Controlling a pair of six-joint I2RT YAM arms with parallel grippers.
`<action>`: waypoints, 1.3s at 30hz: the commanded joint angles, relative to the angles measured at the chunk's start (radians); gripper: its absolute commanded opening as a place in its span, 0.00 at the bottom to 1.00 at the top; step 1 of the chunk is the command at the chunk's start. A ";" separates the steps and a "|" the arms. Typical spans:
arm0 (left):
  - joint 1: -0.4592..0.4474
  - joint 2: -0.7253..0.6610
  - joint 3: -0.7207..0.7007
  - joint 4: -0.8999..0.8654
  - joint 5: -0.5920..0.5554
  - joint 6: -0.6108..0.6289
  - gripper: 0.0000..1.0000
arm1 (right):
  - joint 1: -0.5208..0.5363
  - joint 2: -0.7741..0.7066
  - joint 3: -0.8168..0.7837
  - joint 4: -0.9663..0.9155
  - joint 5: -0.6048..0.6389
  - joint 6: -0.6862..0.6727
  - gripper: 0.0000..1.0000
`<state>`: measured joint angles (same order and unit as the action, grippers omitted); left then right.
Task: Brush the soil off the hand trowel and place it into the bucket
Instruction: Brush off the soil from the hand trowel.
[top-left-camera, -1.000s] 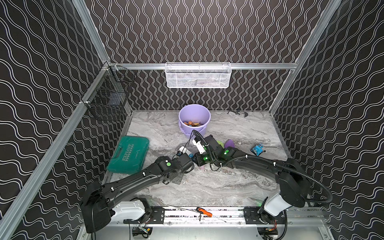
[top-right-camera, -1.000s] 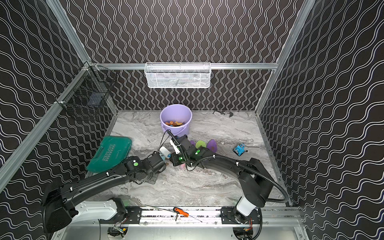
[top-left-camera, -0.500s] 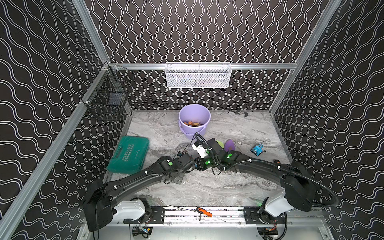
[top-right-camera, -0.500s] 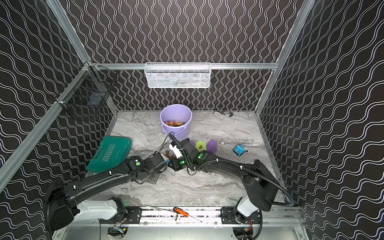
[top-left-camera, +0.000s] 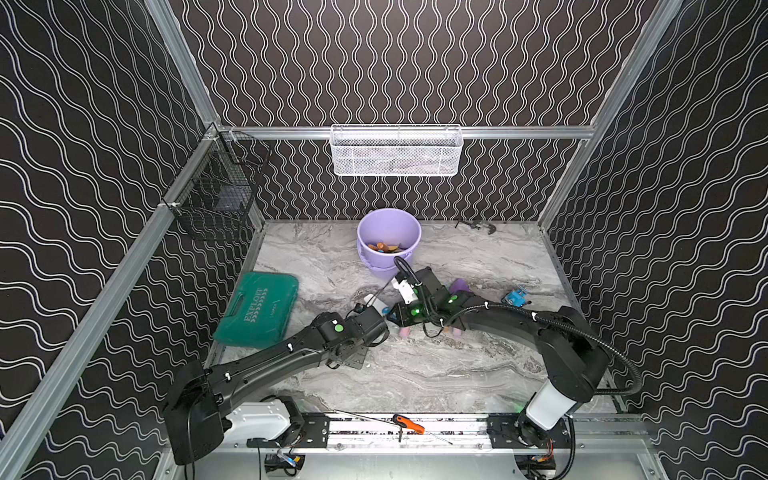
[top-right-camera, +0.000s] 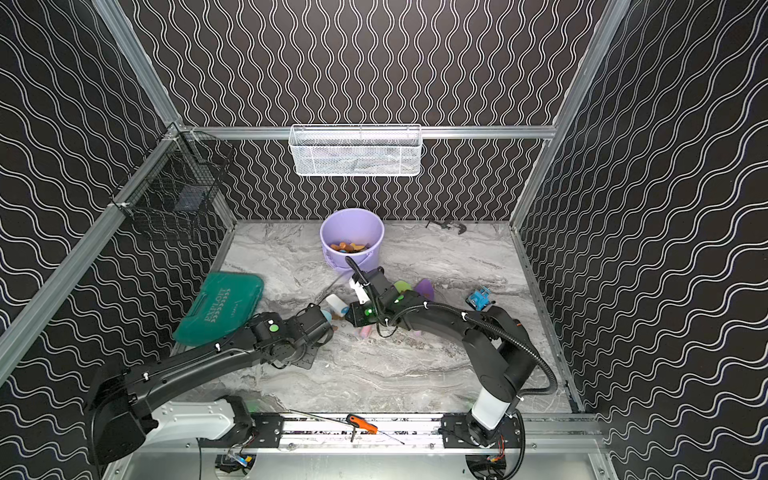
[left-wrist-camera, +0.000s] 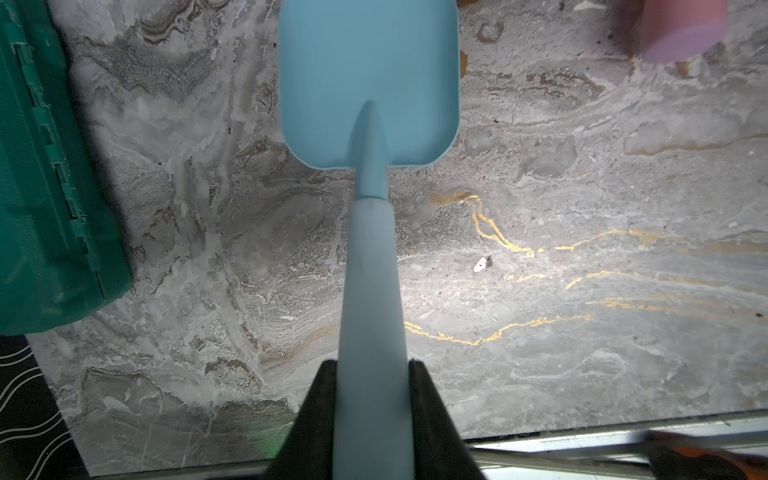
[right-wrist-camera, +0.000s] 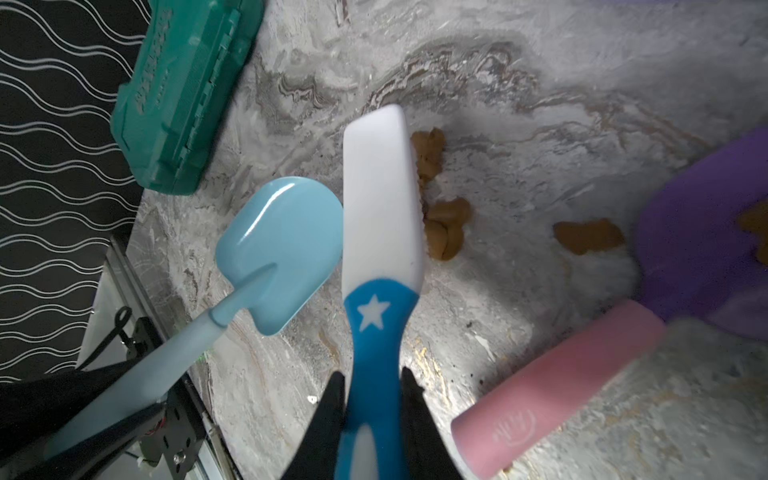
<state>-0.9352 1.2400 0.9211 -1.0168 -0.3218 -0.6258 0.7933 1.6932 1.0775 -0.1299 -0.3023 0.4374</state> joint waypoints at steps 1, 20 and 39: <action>0.001 0.010 0.004 0.012 0.006 0.013 0.00 | -0.023 -0.044 -0.010 0.094 -0.104 0.016 0.00; 0.452 -0.257 -0.122 0.528 0.819 -0.031 0.00 | -0.146 -0.526 -0.334 0.180 -0.005 0.210 0.00; 0.772 -0.197 -0.510 1.471 1.406 -0.703 0.00 | -0.158 -0.530 -0.472 0.580 -0.266 0.435 0.00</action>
<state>-0.1646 1.0435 0.4221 0.3042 1.0500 -1.2636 0.6338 1.1545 0.6014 0.3370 -0.5369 0.8310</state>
